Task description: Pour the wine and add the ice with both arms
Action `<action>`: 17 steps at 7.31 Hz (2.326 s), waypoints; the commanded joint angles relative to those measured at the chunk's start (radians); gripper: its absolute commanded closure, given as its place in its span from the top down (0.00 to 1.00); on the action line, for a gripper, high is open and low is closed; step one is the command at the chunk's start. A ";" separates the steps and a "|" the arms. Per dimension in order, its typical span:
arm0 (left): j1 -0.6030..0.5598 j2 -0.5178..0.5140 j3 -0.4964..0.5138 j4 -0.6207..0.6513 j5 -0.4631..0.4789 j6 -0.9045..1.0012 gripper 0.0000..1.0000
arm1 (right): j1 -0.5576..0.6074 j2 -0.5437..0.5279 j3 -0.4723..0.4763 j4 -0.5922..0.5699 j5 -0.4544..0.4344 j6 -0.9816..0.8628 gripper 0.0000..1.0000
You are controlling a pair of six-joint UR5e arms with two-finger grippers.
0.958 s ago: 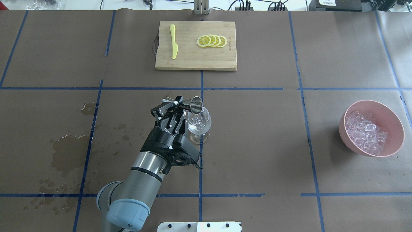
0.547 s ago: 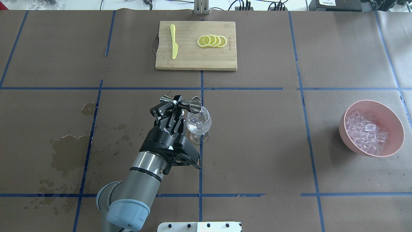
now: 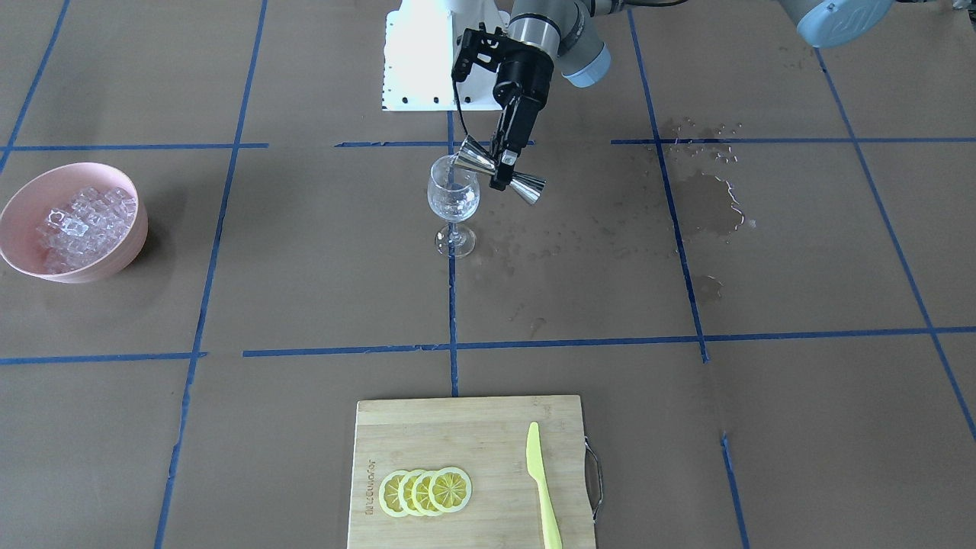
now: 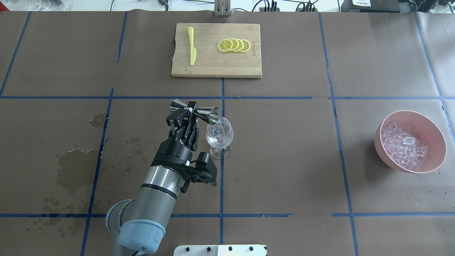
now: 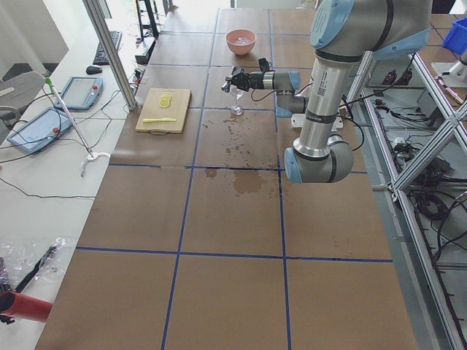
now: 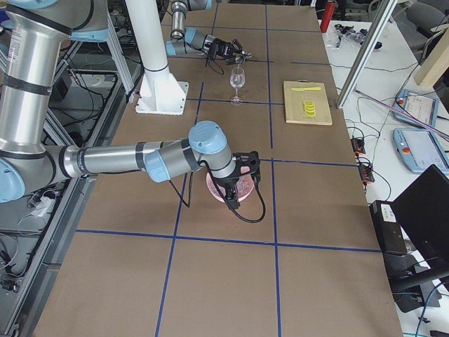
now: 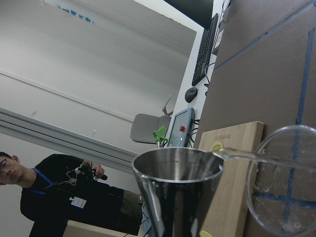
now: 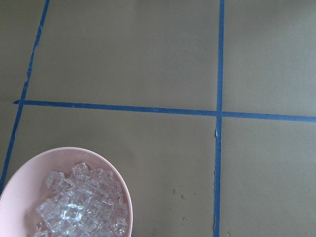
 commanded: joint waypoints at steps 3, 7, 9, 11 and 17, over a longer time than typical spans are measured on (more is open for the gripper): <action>0.001 -0.001 -0.008 -0.002 0.001 0.188 0.00 | 0.000 -0.008 -0.002 -0.001 0.001 0.002 1.00; -0.001 -0.005 -0.009 -0.003 0.015 0.287 0.00 | 0.001 -0.015 -0.001 -0.001 0.002 0.001 1.00; -0.002 -0.004 -0.041 -0.011 0.014 0.285 0.00 | 0.001 -0.015 0.001 0.000 0.001 0.002 1.00; -0.005 0.002 -0.051 -0.122 0.007 0.288 0.00 | 0.001 -0.015 0.001 0.000 -0.001 0.002 1.00; -0.034 0.187 -0.054 -0.426 -0.108 0.176 0.00 | 0.001 -0.015 0.001 0.000 -0.004 -0.004 1.00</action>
